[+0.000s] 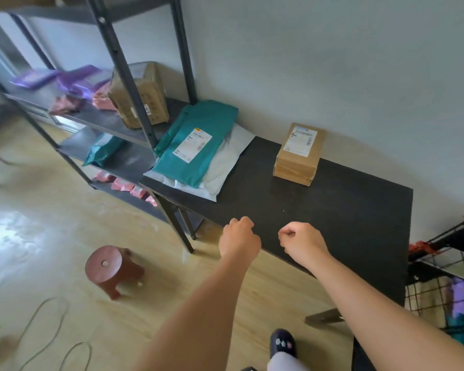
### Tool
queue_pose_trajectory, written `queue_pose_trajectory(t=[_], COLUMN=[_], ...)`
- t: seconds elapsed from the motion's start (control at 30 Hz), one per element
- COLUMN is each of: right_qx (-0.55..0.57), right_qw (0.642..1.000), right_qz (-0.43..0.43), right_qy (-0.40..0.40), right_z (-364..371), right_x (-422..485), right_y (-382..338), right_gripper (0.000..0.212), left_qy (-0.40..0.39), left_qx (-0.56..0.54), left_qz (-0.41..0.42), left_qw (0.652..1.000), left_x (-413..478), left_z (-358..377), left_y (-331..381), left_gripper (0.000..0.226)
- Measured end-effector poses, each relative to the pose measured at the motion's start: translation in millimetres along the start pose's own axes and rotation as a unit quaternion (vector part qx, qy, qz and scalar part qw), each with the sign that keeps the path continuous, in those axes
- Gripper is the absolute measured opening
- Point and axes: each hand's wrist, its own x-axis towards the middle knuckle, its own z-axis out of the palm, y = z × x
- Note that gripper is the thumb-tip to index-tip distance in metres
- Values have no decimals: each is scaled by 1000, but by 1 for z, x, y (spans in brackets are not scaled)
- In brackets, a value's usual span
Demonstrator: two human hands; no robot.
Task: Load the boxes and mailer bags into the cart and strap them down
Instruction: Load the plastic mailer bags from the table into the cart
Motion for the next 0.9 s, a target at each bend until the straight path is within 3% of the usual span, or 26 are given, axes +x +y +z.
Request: queue_pose_trajectory(t=[0.57, 0.9], right_qx=[18, 77], right_qw=[998, 995], right_qz=[-63, -41], right_qy=[-21, -45], right_z=[33, 30], right_x=[140, 226], right_y=[-121, -179], right_gripper=[10, 21], left_qy=[38, 45], left_qx=[-3, 8], left_qz=[-42, -47], left_qw=[998, 998], left_x=[150, 248], left_z=[-83, -127], left_y=[-38, -41], left_gripper=[39, 43])
